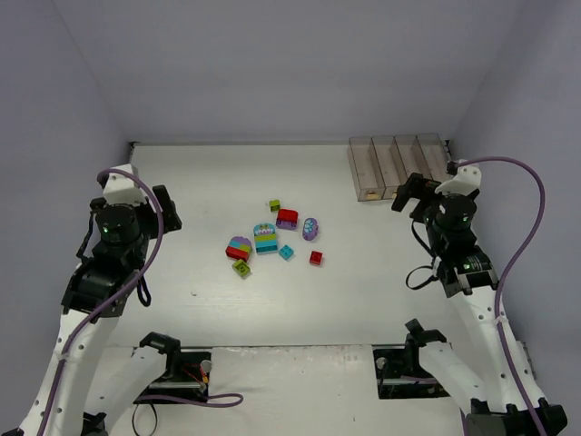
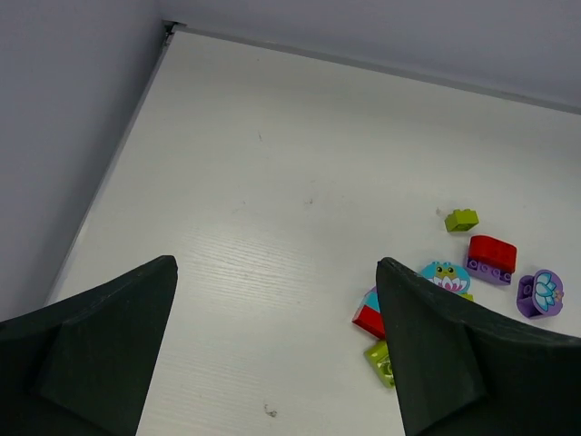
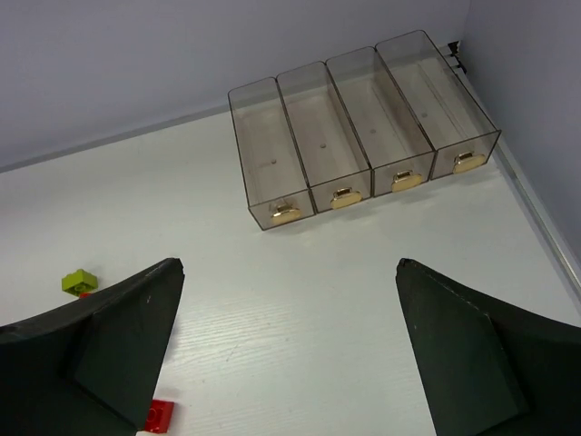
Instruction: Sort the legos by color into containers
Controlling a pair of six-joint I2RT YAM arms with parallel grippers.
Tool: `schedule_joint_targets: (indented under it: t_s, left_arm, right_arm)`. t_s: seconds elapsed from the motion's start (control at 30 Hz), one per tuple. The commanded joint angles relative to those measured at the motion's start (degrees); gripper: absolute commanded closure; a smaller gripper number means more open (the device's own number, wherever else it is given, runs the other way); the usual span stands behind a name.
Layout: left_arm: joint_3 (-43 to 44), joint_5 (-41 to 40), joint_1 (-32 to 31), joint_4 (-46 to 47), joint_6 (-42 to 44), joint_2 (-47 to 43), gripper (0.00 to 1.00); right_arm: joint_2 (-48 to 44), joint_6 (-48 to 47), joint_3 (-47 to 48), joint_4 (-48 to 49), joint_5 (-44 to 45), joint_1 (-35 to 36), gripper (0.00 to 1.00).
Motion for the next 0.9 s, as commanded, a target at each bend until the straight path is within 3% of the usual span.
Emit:
schedule_joint_targets:
  t_s: [0.0,0.23,0.37,0.53,0.73,0.87]
  left_arm:
    - [1.07,-0.57,0.17,0.35,-0.52,0.9,0.16]
    - [1.16,-0.66,0.17,-1.67,-0.69,1.6,0.16]
    - [0.81,-0.48,0.17,-2.29,-1.83,2.3,0.16]
    - [0.72,-0.48,0.17,-3.16,-4.12,3.27,0.16]
    - [1.33,-0.3,0.17,-5.45,-4.91,4.5,0.16]
    - [1.07,-0.04,0.17,-6.68,-5.0,4.33,0.16]
  right_arm:
    - [0.69,0.31,0.45,4.0,1.77,0.5,0.0]
    - [7.78,1.27,1.15,3.03,-4.02,0.58,0.0]
    - [15.45,8.36,3.26,-0.92,-4.82,3.04,0.0]
    - [26.76,15.41,5.19,-1.63,1.85,13.03,0.01]
    - [39.87,22.97,9.06,-2.33,5.99,22.45,0.17]
    - [45.95,25.7,11.61,-3.21,8.71,27.64,0.17]
